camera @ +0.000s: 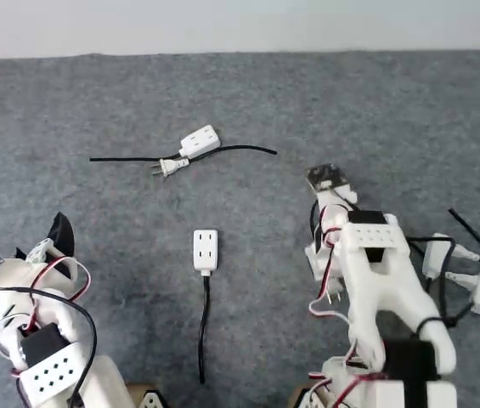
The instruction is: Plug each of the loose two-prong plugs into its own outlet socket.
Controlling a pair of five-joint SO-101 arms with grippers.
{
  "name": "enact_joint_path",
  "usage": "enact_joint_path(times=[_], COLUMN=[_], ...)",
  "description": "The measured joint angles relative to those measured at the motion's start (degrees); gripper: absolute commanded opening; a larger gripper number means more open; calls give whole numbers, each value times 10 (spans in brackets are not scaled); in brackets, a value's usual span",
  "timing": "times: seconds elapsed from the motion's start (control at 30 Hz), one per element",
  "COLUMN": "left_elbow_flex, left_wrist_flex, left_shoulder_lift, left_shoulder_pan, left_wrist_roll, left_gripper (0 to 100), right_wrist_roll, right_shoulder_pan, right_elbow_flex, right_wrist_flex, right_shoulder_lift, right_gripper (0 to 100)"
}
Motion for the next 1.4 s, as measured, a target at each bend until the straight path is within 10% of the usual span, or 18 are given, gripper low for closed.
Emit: enact_joint_path(times=[0.37, 1.4], left_elbow_flex=[0, 0], left_wrist_flex=[0, 0], left_shoulder_lift=[0, 0], left_shoulder_pan=[-1, -1], left_wrist_roll=[0, 0], left_gripper=[309, 309], right_wrist_roll=[-43, 58], right_shoulder_pan=[14, 98], right_elbow_flex=[-86, 64], right_wrist_flex=[62, 14], right_shoulder_lift=[35, -68], right_gripper=[6, 9])
